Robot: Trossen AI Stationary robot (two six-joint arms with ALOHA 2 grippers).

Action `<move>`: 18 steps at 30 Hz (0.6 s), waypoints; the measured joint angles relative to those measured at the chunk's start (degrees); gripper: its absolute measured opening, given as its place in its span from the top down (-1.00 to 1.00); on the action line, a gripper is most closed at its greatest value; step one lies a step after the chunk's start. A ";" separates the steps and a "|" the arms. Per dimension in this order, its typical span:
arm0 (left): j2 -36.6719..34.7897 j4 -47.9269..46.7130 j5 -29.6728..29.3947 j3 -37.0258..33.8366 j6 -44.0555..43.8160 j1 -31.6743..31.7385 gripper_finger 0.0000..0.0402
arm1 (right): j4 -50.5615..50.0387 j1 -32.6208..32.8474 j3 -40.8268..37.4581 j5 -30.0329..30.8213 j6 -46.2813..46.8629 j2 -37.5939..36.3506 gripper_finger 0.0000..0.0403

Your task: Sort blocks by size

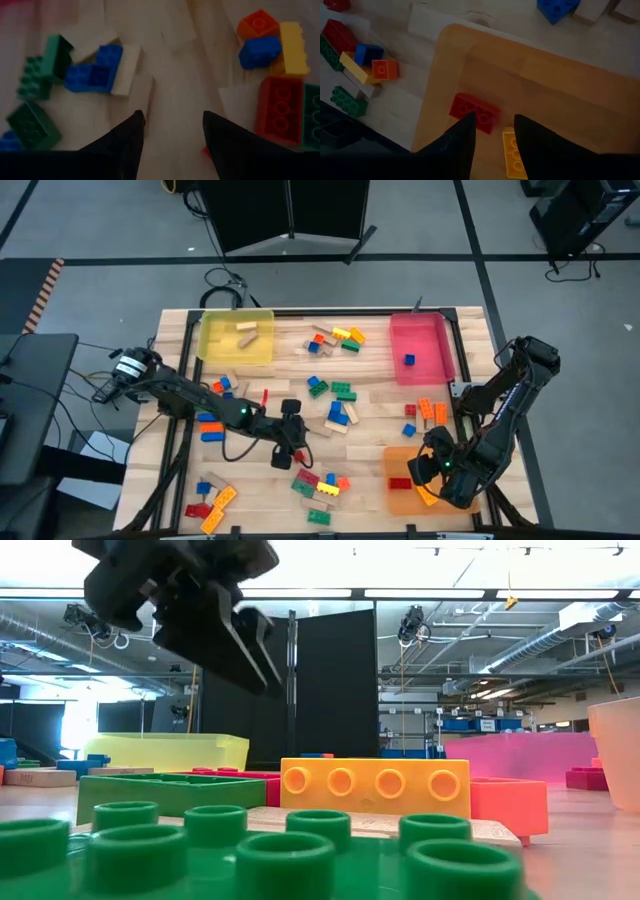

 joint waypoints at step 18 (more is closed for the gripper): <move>1.41 8.30 -9.00 0.00 -0.17 0.31 -0.61 | 0.94 0.00 0.00 0.00 -0.12 0.00 0.26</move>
